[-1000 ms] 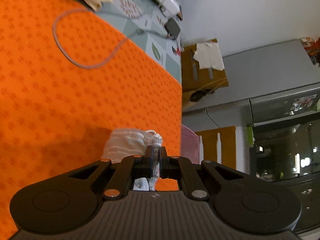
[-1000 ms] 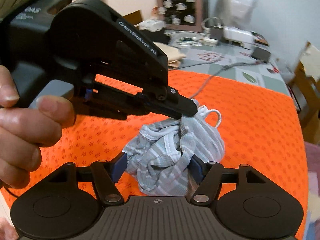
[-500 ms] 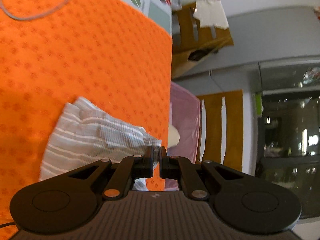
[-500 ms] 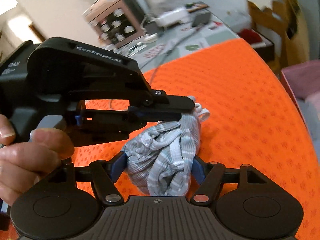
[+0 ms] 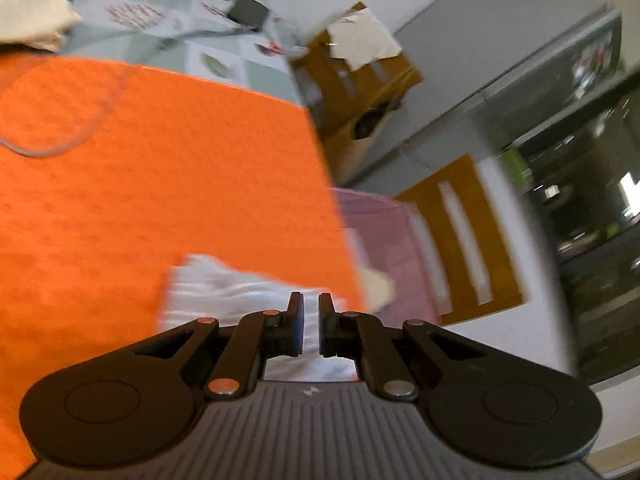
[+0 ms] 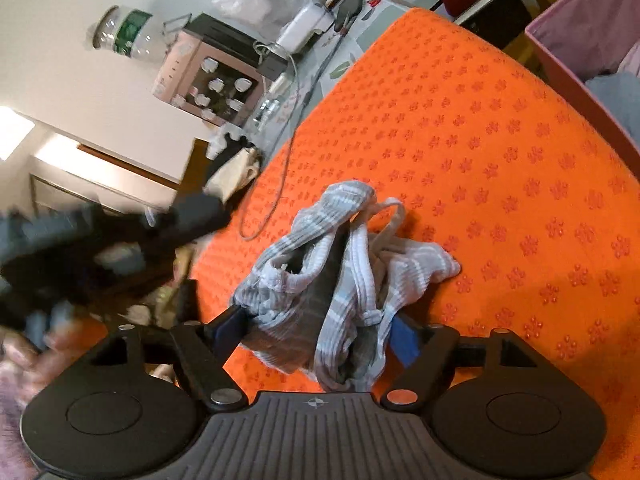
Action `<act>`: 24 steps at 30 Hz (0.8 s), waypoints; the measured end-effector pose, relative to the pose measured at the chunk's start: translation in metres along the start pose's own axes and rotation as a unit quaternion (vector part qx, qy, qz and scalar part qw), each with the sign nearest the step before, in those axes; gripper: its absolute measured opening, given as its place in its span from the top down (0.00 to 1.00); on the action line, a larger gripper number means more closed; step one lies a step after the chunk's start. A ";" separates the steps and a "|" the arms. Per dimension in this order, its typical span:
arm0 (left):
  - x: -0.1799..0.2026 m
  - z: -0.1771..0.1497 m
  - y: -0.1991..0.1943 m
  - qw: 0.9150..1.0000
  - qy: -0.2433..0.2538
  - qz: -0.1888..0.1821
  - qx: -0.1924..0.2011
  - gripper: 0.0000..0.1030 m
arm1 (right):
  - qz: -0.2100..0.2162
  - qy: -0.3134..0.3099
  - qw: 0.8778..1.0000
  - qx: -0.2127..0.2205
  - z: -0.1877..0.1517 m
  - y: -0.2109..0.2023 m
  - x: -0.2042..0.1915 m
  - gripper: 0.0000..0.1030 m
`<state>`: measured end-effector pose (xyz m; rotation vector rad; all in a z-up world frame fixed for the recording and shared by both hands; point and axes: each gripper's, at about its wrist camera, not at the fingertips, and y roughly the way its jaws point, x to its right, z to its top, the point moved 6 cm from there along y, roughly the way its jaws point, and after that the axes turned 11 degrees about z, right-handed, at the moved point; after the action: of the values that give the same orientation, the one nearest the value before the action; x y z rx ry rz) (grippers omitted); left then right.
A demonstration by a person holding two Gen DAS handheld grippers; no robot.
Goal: Fold clothes
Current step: 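Grasp the folded tank top with the right gripper and lift it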
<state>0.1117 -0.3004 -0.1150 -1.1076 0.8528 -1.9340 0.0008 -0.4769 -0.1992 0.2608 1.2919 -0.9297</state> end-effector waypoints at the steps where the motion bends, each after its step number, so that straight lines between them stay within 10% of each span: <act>1: -0.006 -0.006 0.001 1.000 0.006 0.010 -0.002 0.94 | 0.009 0.008 1.000 0.001 0.000 -0.001 0.003 0.23; 17: 0.018 -0.081 0.026 0.985 0.170 0.028 -0.021 0.94 | 0.013 0.064 0.998 -0.003 0.019 0.004 0.030 0.18; 24: -0.006 -0.094 -0.011 0.994 0.100 0.036 -0.003 0.94 | -0.027 0.051 0.998 -0.024 0.022 0.006 0.045 0.66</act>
<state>0.0271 -0.2727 -0.1467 -0.8841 0.9927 -2.0074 0.0200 -0.5071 -0.2347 0.2397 1.4187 -0.9391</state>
